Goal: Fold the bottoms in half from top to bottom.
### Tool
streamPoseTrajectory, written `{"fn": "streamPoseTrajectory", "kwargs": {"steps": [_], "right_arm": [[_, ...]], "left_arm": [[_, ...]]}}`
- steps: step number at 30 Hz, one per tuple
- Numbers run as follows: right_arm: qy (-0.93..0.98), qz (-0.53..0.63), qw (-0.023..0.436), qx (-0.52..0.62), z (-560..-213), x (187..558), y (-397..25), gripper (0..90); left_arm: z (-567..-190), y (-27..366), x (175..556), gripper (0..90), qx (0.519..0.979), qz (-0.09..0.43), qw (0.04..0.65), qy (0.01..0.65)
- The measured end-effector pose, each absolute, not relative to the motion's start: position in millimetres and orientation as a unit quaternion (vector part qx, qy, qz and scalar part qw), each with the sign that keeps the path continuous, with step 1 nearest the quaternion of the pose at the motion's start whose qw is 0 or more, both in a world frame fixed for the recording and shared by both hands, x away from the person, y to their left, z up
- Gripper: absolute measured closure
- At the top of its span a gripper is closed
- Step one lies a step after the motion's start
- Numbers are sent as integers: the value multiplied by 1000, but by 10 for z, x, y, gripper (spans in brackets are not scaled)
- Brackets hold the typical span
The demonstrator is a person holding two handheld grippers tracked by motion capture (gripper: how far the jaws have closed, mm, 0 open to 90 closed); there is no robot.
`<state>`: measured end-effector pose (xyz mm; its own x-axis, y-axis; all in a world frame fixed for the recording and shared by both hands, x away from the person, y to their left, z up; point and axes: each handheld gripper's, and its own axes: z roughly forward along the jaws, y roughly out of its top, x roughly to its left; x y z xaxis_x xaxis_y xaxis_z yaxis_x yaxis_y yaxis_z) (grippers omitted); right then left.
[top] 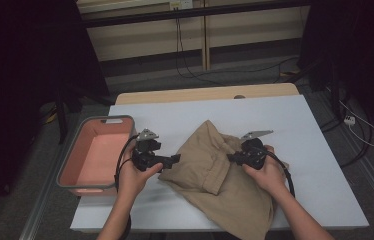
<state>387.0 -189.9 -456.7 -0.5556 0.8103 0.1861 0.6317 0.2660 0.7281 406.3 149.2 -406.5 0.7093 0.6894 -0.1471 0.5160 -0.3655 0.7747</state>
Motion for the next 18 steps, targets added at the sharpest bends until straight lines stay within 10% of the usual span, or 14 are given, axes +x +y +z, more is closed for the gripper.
{"fn": "streamPoseTrajectory", "kwargs": {"steps": [18], "right_arm": [[793, 401, 124, 441, -4321, 3691, -2058, 806]], "left_arm": [[-4082, 1498, 4056, 85, 819, 107, 424, 372]]}}
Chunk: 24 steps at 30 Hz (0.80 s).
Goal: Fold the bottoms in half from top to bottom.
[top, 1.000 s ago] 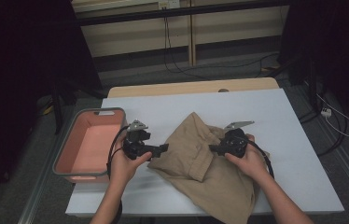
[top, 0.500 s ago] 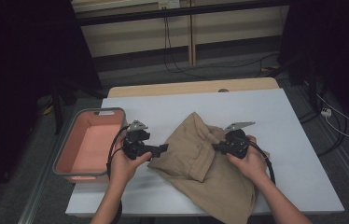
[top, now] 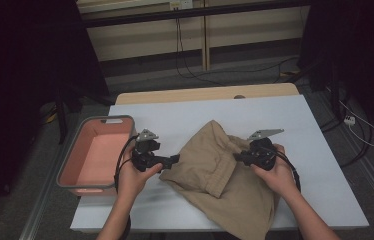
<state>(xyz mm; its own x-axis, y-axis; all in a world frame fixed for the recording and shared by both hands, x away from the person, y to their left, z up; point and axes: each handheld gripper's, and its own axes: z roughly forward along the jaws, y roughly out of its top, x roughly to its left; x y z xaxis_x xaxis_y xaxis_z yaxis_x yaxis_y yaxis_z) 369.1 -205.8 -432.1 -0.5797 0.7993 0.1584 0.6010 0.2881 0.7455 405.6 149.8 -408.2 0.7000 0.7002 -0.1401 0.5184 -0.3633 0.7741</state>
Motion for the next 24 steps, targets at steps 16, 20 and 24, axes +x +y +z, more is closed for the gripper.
{"fn": "streamPoseTrajectory", "kwargs": {"steps": [16, 20, 24], "right_arm": [[792, 400, 122, 445, -4262, 3584, -2269, 807], [793, 398, 121, 445, -4259, 3570, -2289, 807], [792, 400, 122, 445, -4249, 3557, -2304, 808]], "left_arm": [[-4087, 1493, 4055, 85, 821, 109, 421, 369], [-4089, 1491, 4053, 84, 820, 107, 422, 372], [-4088, 1488, 4052, 85, 821, 107, 422, 371]]}}
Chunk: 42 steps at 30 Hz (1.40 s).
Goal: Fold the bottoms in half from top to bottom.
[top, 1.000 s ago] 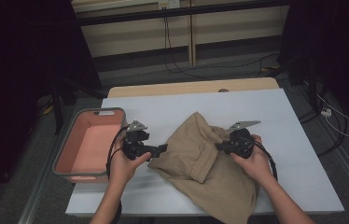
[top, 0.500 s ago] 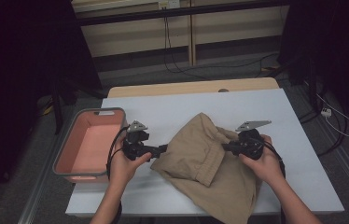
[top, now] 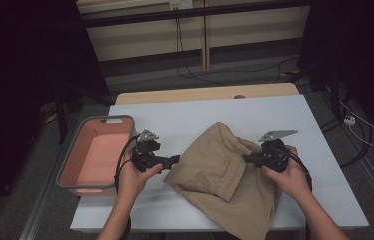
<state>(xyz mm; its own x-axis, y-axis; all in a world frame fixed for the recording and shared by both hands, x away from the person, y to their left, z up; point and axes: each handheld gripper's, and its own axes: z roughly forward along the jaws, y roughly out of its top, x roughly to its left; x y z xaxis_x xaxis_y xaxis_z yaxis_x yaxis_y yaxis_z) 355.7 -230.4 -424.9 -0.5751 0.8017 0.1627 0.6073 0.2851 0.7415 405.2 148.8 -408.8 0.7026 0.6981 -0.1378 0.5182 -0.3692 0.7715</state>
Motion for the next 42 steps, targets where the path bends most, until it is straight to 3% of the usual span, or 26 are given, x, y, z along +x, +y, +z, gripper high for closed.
{"fn": "streamPoseTrajectory", "kwargs": {"steps": [42], "right_arm": [[790, 403, 127, 444, -4206, 3483, -2424, 807]], "left_arm": [[-4074, 1493, 4050, 84, 818, 107, 426, 371]]}}
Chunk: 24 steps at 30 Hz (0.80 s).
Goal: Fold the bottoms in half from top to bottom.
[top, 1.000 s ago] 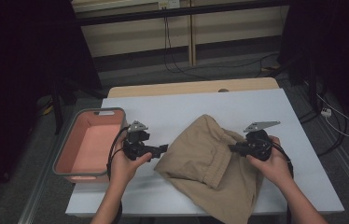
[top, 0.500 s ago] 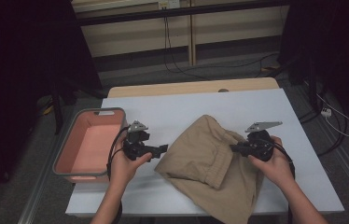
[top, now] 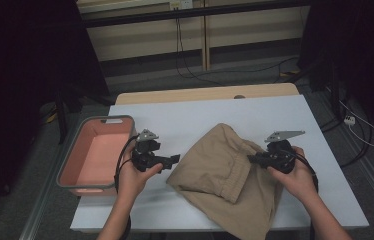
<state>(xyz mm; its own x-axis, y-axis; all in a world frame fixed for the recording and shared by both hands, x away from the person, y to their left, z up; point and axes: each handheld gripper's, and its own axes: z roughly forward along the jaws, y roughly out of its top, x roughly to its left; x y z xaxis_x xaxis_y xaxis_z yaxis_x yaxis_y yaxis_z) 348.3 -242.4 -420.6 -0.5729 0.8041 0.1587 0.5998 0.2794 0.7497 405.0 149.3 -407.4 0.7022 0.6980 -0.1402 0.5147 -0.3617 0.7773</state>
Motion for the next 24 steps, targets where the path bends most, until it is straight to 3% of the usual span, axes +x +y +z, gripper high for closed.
{"fn": "streamPoseTrajectory", "kwargs": {"steps": [24], "right_arm": [[794, 396, 128, 443, -4169, 3428, -2473, 808]], "left_arm": [[-4099, 1503, 4059, 83, 820, 100, 423, 373]]}}
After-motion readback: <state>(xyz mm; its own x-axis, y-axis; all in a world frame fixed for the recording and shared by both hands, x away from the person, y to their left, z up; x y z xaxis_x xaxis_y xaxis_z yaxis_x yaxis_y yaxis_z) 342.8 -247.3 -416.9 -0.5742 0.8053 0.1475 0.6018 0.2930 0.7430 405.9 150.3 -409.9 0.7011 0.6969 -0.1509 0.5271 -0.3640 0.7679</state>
